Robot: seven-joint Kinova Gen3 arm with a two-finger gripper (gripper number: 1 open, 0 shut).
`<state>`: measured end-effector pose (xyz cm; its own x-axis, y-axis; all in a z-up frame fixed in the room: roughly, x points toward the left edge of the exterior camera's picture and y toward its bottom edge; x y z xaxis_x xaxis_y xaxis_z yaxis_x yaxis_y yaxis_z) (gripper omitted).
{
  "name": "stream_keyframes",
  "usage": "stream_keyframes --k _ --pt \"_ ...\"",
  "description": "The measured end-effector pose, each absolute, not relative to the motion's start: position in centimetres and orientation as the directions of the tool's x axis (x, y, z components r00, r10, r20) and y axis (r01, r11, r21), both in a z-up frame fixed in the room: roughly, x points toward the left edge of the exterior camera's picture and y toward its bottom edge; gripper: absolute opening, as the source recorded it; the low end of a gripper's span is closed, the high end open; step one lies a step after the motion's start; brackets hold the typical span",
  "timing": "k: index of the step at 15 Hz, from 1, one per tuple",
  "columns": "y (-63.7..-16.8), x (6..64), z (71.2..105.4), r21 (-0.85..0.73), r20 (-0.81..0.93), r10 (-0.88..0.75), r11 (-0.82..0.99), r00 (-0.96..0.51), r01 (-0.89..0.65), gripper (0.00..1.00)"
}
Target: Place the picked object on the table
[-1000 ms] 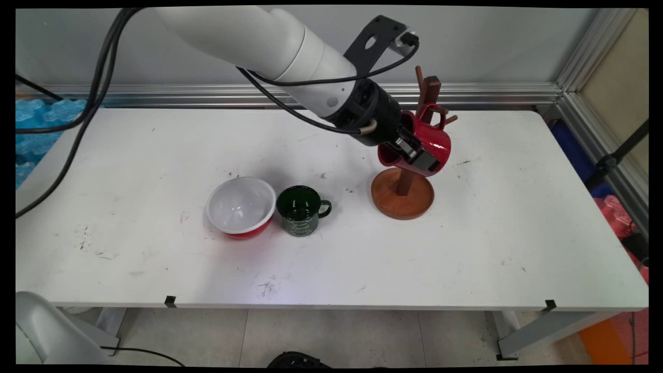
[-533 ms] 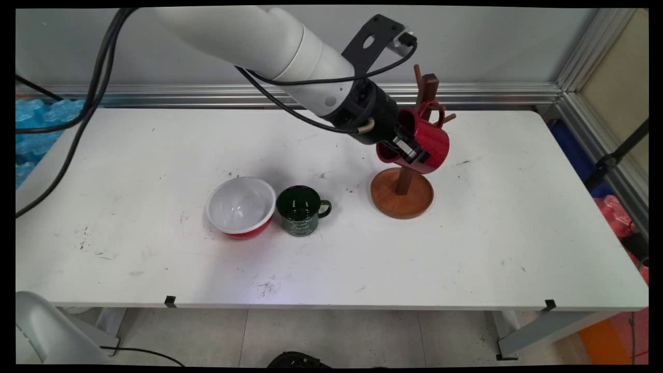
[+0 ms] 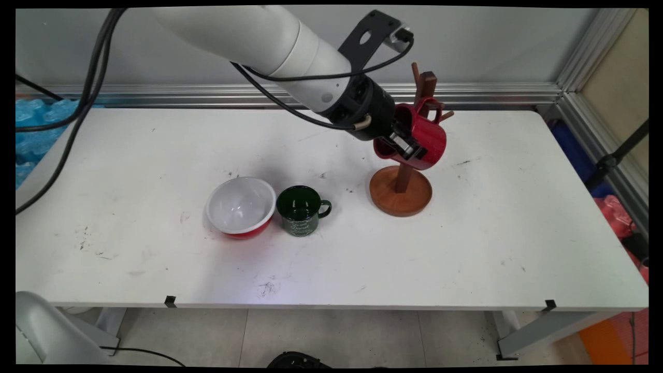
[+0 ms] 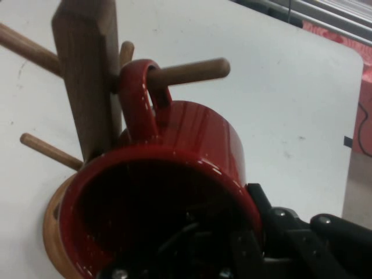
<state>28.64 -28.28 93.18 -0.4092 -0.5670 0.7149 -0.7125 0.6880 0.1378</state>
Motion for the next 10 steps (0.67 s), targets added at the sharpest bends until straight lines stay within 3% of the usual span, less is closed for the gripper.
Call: stream_keyframes --k 10 --pt "-26.5 28.9 95.2 0.154 0.727 -0.550 0.714 -0.412 -0.683 0.00"
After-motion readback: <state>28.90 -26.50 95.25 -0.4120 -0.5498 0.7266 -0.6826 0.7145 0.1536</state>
